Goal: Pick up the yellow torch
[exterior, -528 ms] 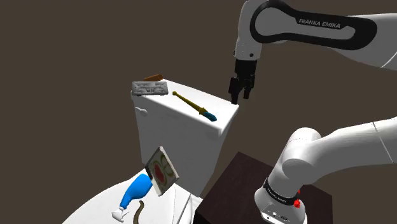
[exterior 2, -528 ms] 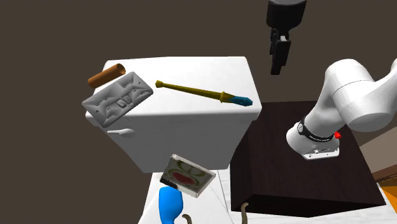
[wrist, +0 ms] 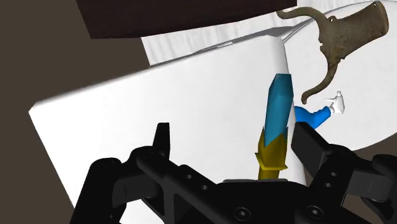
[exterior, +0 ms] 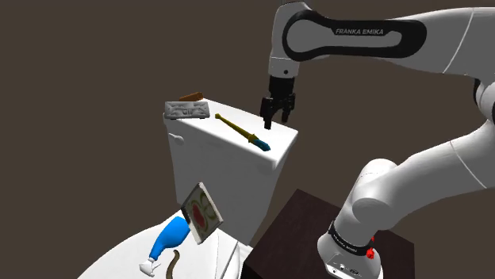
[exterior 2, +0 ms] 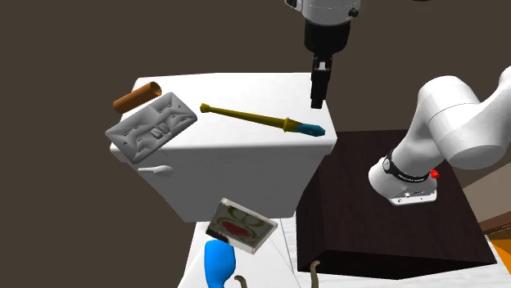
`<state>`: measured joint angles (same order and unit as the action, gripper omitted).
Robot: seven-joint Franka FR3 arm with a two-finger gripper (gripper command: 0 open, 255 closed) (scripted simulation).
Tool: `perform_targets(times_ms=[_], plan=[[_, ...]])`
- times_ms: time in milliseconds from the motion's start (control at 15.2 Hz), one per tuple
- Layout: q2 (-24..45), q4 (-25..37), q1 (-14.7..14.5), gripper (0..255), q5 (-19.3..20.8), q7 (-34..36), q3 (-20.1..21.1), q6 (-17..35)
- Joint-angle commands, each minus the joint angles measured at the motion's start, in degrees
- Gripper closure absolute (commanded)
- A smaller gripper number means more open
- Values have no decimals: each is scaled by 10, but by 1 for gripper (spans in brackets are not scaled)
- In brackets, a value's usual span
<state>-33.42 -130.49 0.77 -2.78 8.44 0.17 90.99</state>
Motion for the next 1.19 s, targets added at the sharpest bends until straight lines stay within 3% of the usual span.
perform_targets(times_ms=[0, 594, 1122], plan=[[40, 23, -1, 0, 0, 13, 9, 27], [207, 139, -3, 0, 22, 74, 45, 116], [213, 86, -4, 0, 22, 75, 46, 174]])
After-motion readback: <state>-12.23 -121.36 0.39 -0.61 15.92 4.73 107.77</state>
